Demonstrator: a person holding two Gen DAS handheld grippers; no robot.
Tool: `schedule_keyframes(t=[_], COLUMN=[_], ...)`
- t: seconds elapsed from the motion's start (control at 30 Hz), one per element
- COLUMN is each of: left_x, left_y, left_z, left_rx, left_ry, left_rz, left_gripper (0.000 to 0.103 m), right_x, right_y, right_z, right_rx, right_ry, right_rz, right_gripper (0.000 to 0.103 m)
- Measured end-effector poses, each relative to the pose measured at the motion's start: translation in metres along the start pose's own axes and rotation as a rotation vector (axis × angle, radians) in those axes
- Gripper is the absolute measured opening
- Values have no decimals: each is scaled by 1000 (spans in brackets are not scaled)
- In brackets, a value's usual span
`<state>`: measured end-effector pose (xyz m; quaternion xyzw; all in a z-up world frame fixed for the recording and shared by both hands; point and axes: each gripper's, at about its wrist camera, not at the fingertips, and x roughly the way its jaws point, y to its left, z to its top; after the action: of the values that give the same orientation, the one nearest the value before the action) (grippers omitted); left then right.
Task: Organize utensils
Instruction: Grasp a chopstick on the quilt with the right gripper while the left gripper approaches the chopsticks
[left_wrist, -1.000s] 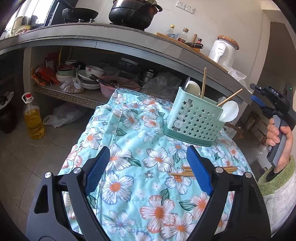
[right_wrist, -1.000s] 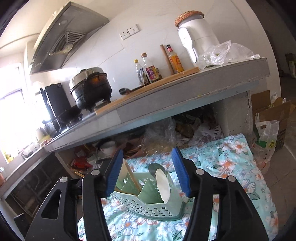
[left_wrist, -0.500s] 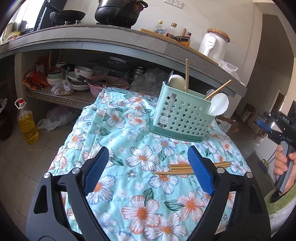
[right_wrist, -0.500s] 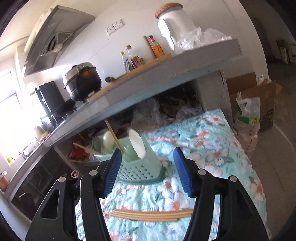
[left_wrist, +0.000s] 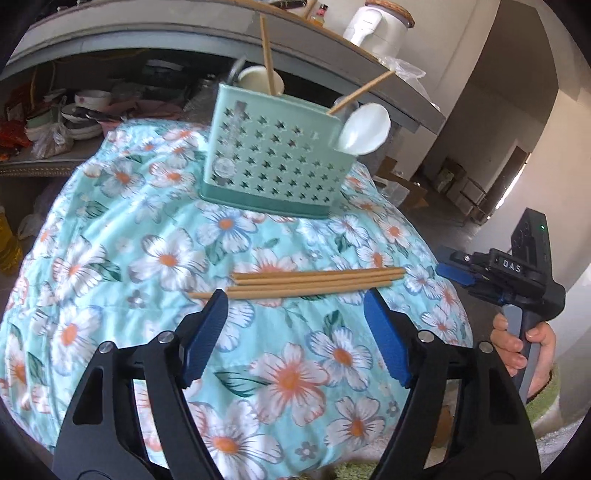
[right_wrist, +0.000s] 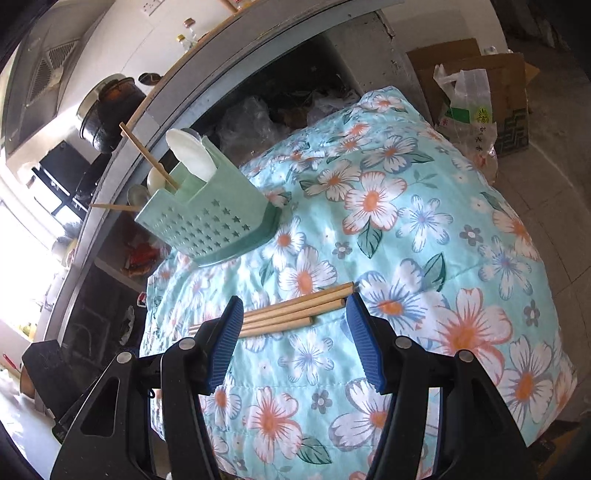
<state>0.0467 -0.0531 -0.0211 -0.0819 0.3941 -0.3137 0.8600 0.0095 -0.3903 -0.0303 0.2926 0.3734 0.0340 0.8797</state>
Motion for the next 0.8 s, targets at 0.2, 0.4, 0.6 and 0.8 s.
schedule_keyframes(t=[0.2, 0.4, 0.6, 0.8], left_x=[53, 95, 104, 110], left_y=[-4, 16, 33, 30], left_z=[-9, -14, -16, -16], left_rx=[-147, -434, -605, -619], left_ry=[192, 276, 192, 155], left_rz=[-175, -311, -344, -248], left_gripper=[52, 48, 48, 27], right_x=[40, 94, 94, 82], right_y=[17, 11, 19, 31], right_z=[27, 38, 26, 0], right_rx=[-210, -302, -401, -464], right_ry=[121, 275, 367, 463], right_rz=[-47, -117, -105, -52], right_gripper=[57, 57, 56, 37])
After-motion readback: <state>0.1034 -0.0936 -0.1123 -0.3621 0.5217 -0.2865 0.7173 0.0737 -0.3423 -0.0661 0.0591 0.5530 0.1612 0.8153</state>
